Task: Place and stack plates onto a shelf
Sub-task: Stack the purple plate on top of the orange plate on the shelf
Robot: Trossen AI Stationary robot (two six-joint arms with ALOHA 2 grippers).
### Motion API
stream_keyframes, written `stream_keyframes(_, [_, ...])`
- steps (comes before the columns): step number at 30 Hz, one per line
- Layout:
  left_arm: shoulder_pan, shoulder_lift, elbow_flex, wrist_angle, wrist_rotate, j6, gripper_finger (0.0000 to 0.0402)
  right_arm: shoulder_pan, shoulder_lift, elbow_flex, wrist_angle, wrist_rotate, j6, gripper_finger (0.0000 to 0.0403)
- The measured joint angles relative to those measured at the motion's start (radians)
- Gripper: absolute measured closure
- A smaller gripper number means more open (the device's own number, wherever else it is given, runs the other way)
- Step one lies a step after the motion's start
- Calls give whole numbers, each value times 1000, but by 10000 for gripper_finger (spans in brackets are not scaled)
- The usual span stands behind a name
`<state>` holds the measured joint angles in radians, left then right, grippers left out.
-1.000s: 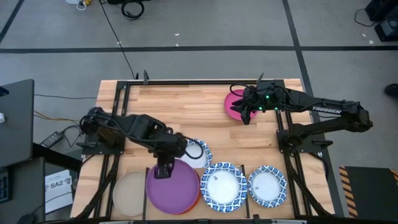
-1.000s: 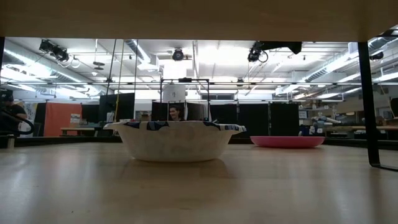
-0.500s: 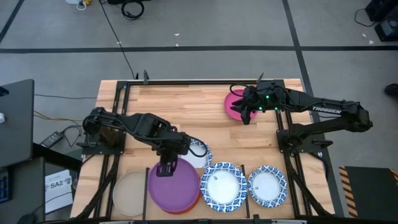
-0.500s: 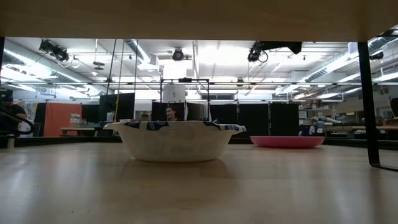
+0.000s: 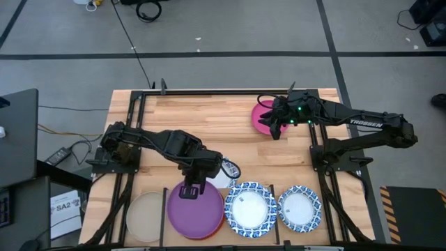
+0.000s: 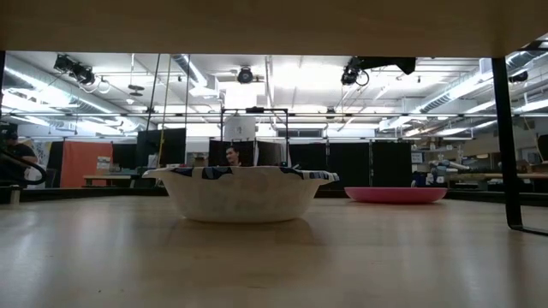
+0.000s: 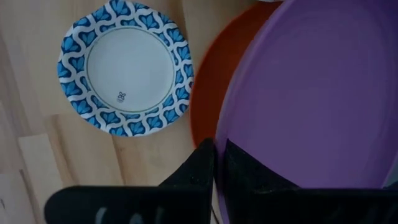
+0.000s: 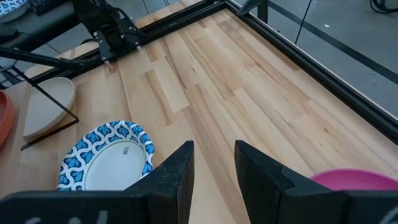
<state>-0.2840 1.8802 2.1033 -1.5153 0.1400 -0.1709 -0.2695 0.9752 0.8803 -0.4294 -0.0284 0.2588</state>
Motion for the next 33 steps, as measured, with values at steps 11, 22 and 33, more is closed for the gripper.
stream_keyframes(11, [25,36,0,20,54,60,377,1,0,0,-1,0,0,282])
stream_keyframes(22, [25,47,0,24,40,48,377,1,0,0,-11,0,0,282])
stream_keyframes(33, [15,47,0,24,22,45,377,1,0,0,-13,0,0,282])
